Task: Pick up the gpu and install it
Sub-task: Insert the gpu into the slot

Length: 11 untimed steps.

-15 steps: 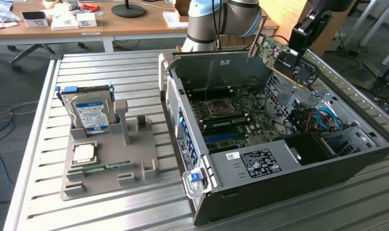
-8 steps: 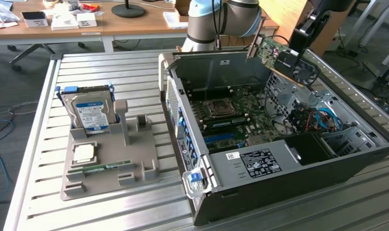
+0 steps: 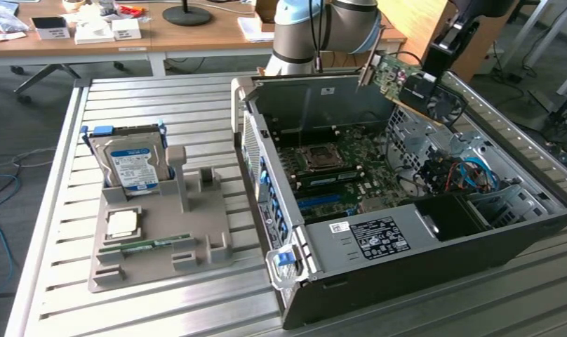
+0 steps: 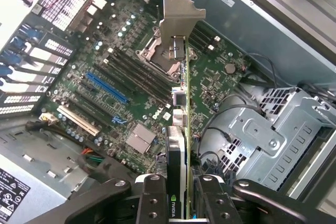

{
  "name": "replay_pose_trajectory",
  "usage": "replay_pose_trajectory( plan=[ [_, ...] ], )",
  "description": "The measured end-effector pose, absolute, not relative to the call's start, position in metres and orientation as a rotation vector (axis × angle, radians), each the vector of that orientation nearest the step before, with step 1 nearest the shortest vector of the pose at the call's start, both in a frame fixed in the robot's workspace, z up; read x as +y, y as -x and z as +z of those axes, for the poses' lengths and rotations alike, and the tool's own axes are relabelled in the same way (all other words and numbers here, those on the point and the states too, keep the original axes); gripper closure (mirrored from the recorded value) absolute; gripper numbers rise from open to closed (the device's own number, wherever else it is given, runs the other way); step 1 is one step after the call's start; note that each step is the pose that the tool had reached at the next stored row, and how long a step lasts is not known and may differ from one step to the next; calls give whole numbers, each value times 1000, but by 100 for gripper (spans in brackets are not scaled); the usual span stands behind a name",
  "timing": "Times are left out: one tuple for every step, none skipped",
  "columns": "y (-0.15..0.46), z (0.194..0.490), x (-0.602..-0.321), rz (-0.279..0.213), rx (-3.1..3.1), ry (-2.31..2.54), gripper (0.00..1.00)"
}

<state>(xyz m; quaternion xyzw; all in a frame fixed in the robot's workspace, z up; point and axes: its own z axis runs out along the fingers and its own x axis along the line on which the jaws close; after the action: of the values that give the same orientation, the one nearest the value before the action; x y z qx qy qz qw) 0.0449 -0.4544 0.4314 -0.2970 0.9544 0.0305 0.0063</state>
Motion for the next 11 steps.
replay_pose_trajectory(
  plan=[
    [-45,431,-454,96,2984,938,73],
    [-45,431,-454,96,2981,946,73],
    [-45,431,-454,96,2979,953,73],
    [-45,431,-454,96,2978,956,73],
    [-45,431,-454,96,2978,957,73],
    [-45,431,-454,96,2978,957,73],
    [-45,431,-454,96,2978,957,73],
    [-45,431,-454,96,2978,957,73],
    [-45,431,-454,96,2978,957,73],
    [-45,431,-454,96,2978,957,73],
    [-45,431,-454,96,2978,957,73]
  ],
)
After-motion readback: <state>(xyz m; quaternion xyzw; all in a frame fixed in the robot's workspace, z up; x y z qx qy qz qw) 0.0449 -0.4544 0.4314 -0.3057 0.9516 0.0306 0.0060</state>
